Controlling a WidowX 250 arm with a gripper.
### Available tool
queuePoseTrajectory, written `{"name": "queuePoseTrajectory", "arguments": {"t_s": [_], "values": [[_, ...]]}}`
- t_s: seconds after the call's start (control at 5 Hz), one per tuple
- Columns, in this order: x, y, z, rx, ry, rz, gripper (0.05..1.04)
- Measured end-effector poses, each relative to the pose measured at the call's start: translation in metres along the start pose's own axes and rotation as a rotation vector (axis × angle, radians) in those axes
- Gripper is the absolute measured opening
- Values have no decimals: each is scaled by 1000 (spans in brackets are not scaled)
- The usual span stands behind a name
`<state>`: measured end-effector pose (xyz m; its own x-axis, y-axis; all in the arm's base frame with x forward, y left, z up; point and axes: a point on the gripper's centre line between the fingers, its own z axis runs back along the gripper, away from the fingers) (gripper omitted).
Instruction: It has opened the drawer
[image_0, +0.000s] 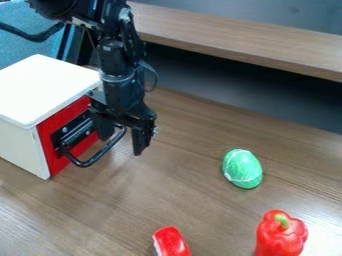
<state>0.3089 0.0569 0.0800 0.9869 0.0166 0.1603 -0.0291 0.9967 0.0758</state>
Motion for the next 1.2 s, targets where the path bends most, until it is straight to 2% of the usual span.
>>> {"name": "queuePoseTrajectory", "arguments": {"t_s": [0.2, 0.6, 0.8, 1.0, 1.2], "values": [[6, 7, -8, 20, 12, 6, 1000], [2, 14, -27, 47, 60, 9, 1000], [1, 15, -33, 54, 68, 12, 1000], [2, 16, -37, 42, 61, 10, 1000], [4, 11, -39, 6, 44, 16, 1000]]}}
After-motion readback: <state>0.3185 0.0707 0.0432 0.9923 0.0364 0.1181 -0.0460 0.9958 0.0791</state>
